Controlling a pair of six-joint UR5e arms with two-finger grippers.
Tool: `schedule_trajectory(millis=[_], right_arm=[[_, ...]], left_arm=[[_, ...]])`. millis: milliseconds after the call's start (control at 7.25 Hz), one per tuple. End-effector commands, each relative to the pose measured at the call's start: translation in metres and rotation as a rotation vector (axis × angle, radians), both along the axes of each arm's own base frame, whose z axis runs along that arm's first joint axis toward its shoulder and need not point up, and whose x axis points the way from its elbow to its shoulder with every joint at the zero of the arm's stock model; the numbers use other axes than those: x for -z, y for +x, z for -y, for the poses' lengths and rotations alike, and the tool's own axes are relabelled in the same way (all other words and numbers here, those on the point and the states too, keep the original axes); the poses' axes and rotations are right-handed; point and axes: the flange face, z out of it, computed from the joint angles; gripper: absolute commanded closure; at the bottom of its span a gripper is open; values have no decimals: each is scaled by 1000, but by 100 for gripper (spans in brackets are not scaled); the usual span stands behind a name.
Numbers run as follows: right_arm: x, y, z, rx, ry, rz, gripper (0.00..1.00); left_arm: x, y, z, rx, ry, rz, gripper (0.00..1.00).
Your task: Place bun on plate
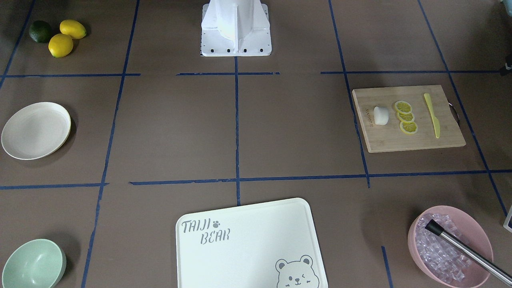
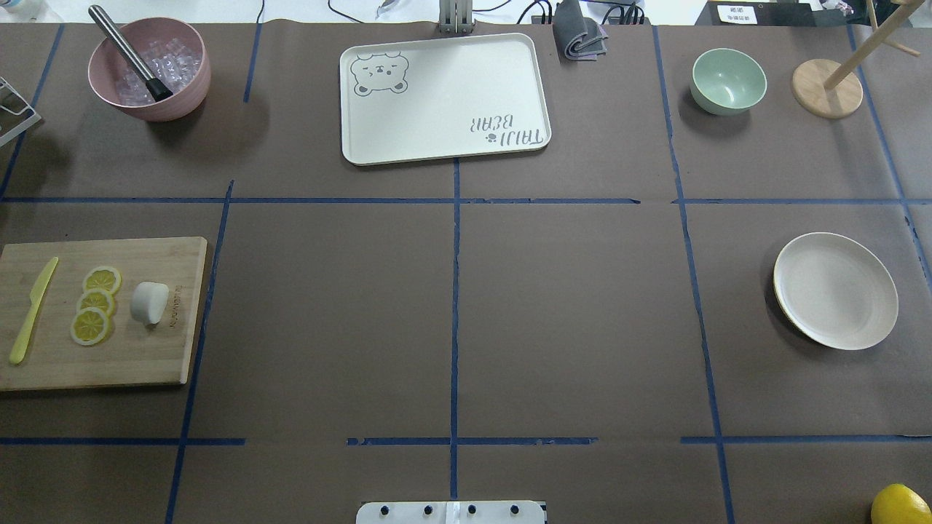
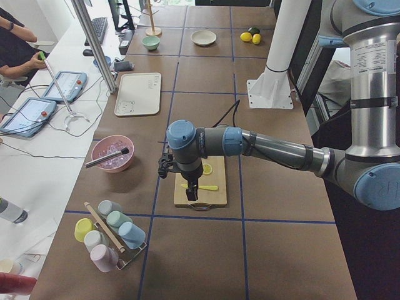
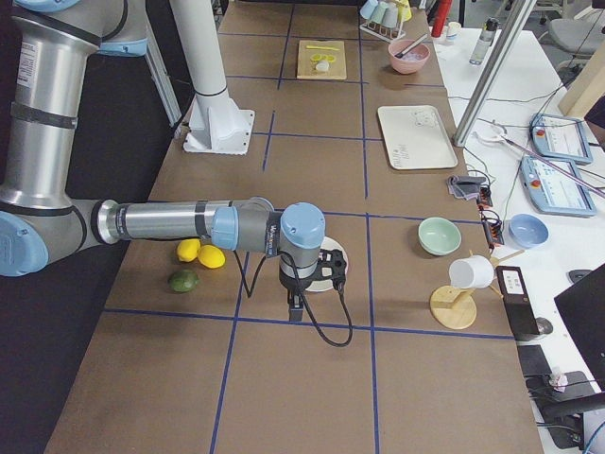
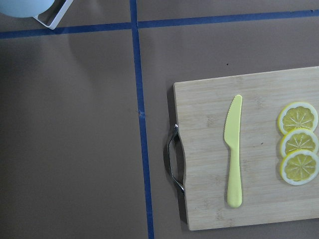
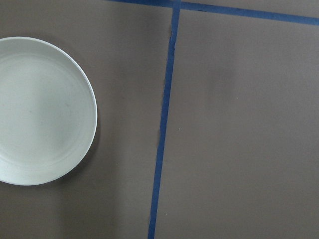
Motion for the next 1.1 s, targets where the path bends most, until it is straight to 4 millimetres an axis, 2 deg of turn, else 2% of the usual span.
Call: schedule_trajectory(millis=[0,276,552,828,966], right_arm=[[-5,0,2,0,-11,0,0],[-5,0,4,-2,22,1,0],[-16,0,4,-3,0,2,0],[-14,-4,7,-17,13,36,0],[-22,-9,10,-47,-1,56,0]], left_arm=[[-5,0,2,0,-7,0,0],[-5,0,2,3,-9,-1,0],[0,0,2,6,-2,-1,0],[-3,-1,1,2,-1,-2,0],[-2,-1,0,2,2,-2,0]])
